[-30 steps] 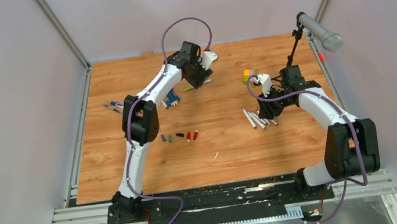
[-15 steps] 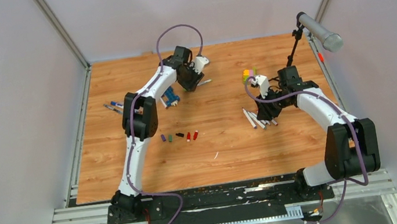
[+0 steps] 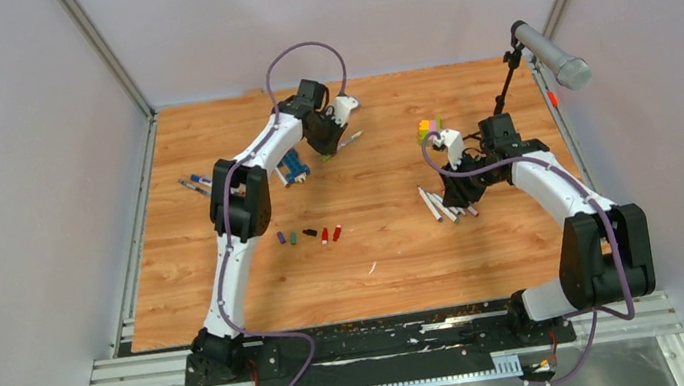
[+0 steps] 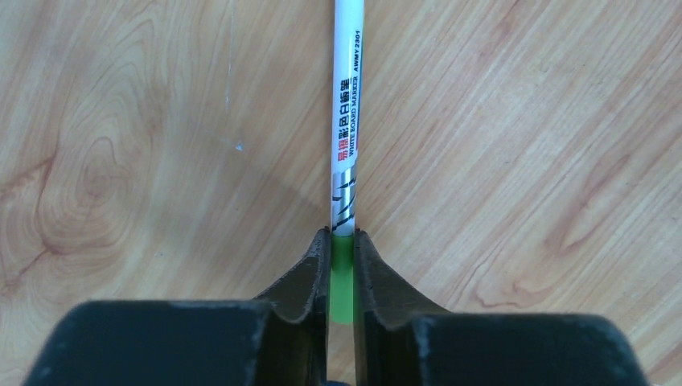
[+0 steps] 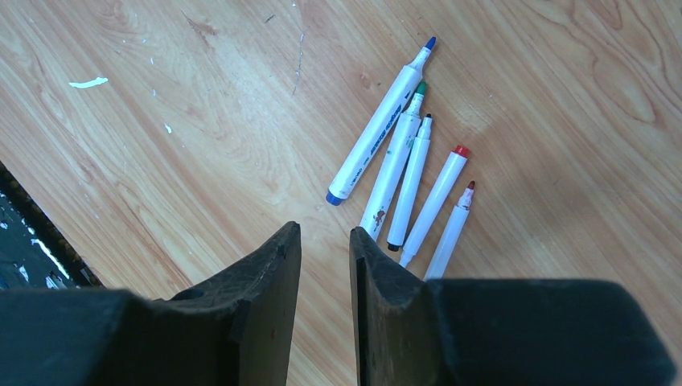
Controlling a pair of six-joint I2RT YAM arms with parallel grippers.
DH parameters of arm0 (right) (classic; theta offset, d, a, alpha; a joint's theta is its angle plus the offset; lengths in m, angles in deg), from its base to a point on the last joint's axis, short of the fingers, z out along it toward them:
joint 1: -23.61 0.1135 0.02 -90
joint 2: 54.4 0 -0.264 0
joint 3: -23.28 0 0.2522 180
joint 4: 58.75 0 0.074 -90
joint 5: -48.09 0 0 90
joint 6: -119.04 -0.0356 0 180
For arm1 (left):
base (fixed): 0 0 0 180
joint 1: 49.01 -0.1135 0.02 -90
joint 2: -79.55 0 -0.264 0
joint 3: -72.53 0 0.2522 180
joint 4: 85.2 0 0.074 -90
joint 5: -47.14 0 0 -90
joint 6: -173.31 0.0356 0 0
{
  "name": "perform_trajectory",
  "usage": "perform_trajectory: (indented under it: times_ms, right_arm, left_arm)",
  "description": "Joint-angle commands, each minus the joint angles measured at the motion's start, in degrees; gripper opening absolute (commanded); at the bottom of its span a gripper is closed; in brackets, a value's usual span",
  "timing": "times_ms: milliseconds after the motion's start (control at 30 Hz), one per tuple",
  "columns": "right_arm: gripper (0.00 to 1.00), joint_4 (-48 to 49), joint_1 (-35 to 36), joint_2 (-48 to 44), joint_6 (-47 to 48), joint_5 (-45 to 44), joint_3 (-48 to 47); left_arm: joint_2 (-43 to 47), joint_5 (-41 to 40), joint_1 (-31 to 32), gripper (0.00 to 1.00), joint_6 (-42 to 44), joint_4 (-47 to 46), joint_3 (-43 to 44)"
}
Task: Open the pen caps
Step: Pick up the pen from the center of the board.
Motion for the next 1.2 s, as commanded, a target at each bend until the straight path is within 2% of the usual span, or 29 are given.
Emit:
perform_trajectory:
  times_ms: [0, 100, 200, 467, 633, 733, 800, 867, 900, 1000, 1033, 1167]
  right_arm:
    - [0.3, 0.2, 0.3, -2.2, 1.2, 1.7, -2.7]
    - [0.3, 0.2, 0.3, -2.5, 1.2, 2.2, -2.5]
    - [0.3, -0.2, 0.4, -2.8, 1.5, 4.0, -2.6]
    - [0.31, -2.8, 2.7, -6.7, 7.0, 15.7, -1.4]
    - [0.32, -0.6, 3.7, -11.0, 7.8, 22.3, 1.3]
    - [0.38, -2.3, 3.9, -15.2, 15.1, 29.9, 3.4]
    - [0.46, -6.6, 4.0, -18.3, 25.1, 35.5, 5.3]
    - [0.56, -6.6, 4.0, -21.4, 29.4, 38.7, 7.9]
    - [0.59, -4.5, 4.0, -22.8, 27.4, 39.8, 9.3]
    - [0.61, 9.9, 4.0, -24.8, 8.3, 41.0, 12.1]
    - [0.61, 12.4, 4.0, -24.9, 4.7, 41.3, 12.2]
    - [0.61, 15.8, 4.0, -24.7, -1.3, 40.7, 12.4]
  left_arm:
    - [-0.5, 2.9, -0.2, 0.12, -3.9, 2.5, 0.2]
    - [2.1, 4.0, -0.2, 0.06, -6.8, 1.4, -2.0]
    - [8.5, 7.4, -0.2, 0.02, -11.5, -4.1, -8.4]
    - [29.5, 20.3, 0.4, 0.0, -28.1, -27.2, -36.5]
    - [41.5, 24.5, 2.7, 0.0, -40.3, -43.2, -54.2]
    - [47.7, 25.8, 5.3, 0.0, -48.8, -54.8, -65.0]
    - [50.4, 25.8, 7.5, 0.0, -55.3, -63.1, -71.9]
    - [51.7, 25.4, 10.6, 0.0, -62.4, -73.1, -77.5]
    - [52.1, 24.5, 12.2, 0.0, -65.5, -77.3, -79.9]
    - [52.3, 19.9, 16.2, 0.0, -71.6, -89.3, -84.8]
    - [52.4, 17.9, 17.4, 0.0, -73.3, -93.4, -86.2]
    - [51.6, 9.4, 19.4, 0.0, -79.3, -108.6, -90.8]
